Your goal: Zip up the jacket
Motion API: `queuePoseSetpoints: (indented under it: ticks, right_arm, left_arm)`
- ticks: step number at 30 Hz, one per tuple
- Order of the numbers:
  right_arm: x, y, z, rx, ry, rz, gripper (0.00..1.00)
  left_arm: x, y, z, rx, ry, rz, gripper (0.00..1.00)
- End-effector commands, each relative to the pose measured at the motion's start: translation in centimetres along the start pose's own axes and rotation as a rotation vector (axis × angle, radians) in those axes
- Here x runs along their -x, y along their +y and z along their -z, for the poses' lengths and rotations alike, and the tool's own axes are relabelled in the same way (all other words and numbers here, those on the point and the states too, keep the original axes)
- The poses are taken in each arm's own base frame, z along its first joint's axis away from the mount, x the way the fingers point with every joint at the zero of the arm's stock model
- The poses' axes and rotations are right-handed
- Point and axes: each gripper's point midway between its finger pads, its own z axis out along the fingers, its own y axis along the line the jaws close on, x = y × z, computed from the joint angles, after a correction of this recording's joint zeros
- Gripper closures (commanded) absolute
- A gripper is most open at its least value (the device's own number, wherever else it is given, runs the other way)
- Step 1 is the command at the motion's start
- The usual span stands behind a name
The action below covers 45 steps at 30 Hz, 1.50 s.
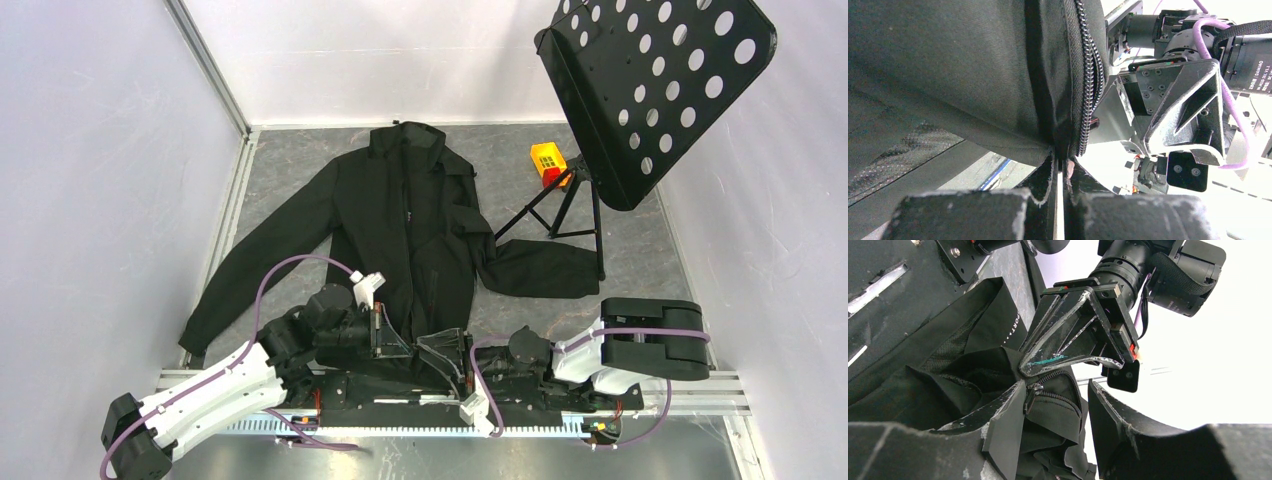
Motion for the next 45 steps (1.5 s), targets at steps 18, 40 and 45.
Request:
queuePoseSetpoints:
  ticks: [18, 40, 45]
  right_arm:
    - [-0.4, -1.0, -0.8, -0.043, 0.027, -0.005, 0.70]
    - [-0.9, -0.7, -0.8, -0.041, 0.052, -0.022, 0.62]
    - [-1.2, -0.5, -0.7, -0.038, 0.065, -0.031, 0.62]
  left_arm:
    - [-0.3, -1.6, 0.4, -0.067, 0.021, 0.025, 0.98]
    - [-0.6, -1.4, 0.5, -0.056, 0.033, 0.025, 0.98]
    - [-0.5, -1.6, 0.6, -0.058, 0.033, 0.022, 0.98]
